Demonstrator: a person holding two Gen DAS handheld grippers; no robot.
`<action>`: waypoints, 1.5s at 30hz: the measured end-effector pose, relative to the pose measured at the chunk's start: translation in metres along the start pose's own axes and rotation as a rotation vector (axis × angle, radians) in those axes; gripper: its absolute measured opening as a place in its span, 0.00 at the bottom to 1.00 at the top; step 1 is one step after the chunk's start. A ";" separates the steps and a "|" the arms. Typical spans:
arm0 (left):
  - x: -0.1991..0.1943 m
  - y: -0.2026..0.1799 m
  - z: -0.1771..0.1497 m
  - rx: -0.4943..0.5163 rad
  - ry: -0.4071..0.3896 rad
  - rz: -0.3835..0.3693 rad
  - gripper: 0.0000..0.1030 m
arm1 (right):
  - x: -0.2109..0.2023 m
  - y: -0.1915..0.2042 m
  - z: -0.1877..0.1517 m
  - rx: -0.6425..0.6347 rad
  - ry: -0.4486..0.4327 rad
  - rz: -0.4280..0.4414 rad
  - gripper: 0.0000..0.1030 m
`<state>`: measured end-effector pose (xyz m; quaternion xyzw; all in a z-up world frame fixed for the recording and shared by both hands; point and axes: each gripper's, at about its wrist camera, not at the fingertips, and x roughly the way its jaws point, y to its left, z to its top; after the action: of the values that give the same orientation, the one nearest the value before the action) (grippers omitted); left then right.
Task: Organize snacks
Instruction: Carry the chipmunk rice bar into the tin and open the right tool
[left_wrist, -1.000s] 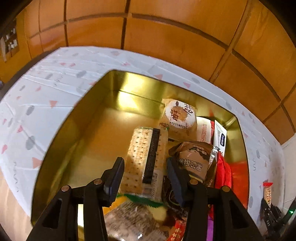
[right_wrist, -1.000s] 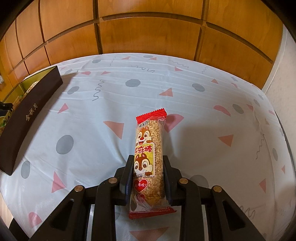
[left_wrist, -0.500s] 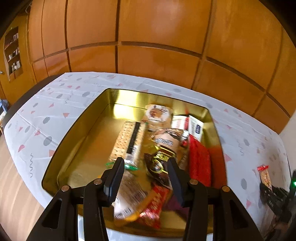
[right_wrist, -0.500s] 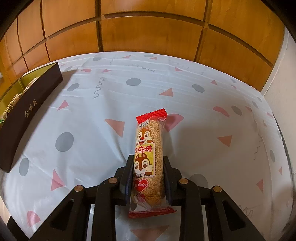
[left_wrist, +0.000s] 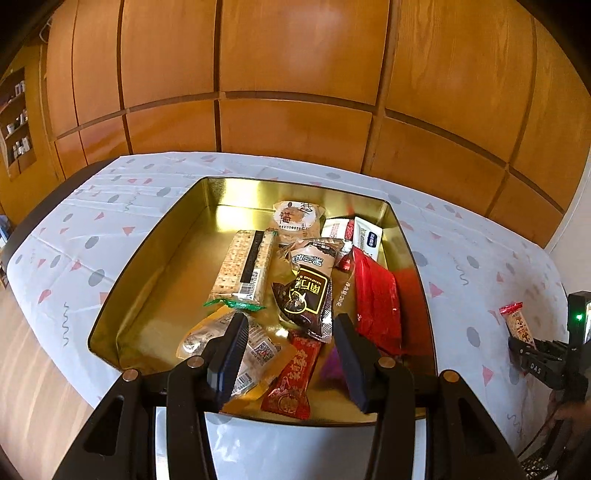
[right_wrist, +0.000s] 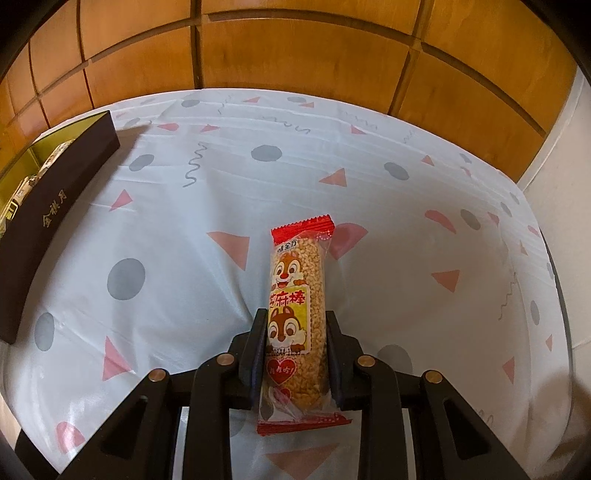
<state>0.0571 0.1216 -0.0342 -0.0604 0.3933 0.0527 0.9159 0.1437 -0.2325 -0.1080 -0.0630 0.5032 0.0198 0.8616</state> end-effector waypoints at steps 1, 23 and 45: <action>-0.001 0.001 -0.001 0.000 -0.002 0.001 0.47 | -0.001 0.000 0.000 0.006 0.006 0.003 0.27; -0.009 0.041 0.005 -0.090 -0.048 0.079 0.47 | -0.065 0.101 0.044 0.054 -0.014 0.466 0.27; 0.011 0.051 0.002 -0.118 0.000 0.089 0.47 | -0.044 0.255 0.070 -0.232 0.025 0.510 0.27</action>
<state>0.0590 0.1726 -0.0440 -0.0969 0.3919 0.1166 0.9074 0.1576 0.0308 -0.0588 -0.0330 0.5078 0.2927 0.8095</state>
